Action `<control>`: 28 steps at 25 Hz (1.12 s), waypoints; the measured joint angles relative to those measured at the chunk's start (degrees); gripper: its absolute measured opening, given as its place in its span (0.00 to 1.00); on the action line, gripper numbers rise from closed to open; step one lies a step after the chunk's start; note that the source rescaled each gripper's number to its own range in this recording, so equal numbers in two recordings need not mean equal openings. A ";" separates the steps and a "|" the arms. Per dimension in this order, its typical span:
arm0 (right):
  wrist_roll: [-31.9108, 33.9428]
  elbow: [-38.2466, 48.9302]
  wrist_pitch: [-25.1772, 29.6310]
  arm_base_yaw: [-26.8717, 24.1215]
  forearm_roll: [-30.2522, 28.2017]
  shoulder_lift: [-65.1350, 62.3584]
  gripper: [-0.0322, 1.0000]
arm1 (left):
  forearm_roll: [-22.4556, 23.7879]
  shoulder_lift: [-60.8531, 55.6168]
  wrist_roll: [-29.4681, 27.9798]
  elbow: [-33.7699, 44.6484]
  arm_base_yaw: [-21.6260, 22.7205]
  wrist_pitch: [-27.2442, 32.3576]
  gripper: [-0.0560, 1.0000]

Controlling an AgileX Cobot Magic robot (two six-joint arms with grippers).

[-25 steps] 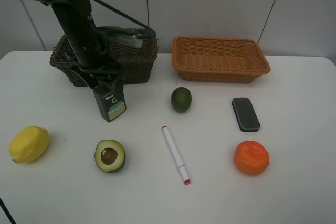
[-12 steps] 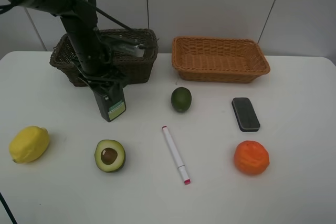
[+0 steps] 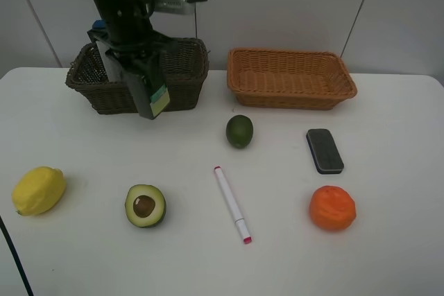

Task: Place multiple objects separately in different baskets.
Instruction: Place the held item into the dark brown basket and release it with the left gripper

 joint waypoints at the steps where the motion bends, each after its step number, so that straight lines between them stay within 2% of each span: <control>1: 0.00 0.00 0.00 0.00 0.00 0.00 1.00 | -0.17 -0.19 -0.92 -4.00 0.00 0.11 0.12; 5: 0.00 0.00 0.00 0.00 0.00 0.00 1.00 | 1.64 0.38 -3.46 -17.49 0.15 0.22 0.12; 7: 0.00 0.00 0.00 0.00 0.00 0.00 1.00 | 2.90 1.47 -4.04 -21.28 0.89 0.22 0.12; 16: 0.00 0.00 0.00 0.00 0.00 0.00 1.00 | 5.66 12.91 -5.78 -22.64 4.73 -3.52 0.12; 17: 0.00 0.00 0.00 0.00 0.00 0.00 1.00 | 5.65 13.90 -6.41 -22.64 4.81 -3.57 0.17; 18: 0.00 0.00 0.00 0.00 0.00 0.00 1.00 | 5.72 14.61 -6.90 -22.64 4.85 -3.51 0.26; 21: 0.00 0.00 0.00 0.00 0.00 0.00 1.00 | 5.65 14.93 -7.19 -22.64 4.85 -2.72 0.72; 22: 0.00 0.00 0.00 0.00 0.00 0.00 1.00 | 5.61 14.80 -7.08 -22.64 4.85 -2.23 0.85; 24: 0.00 0.00 0.00 0.00 0.00 0.00 1.00 | 5.61 14.68 -6.28 -22.94 4.85 -0.68 0.95; 28: 0.00 0.00 0.00 0.00 0.00 0.00 1.00 | 5.19 14.37 -5.54 -24.72 4.85 0.10 1.00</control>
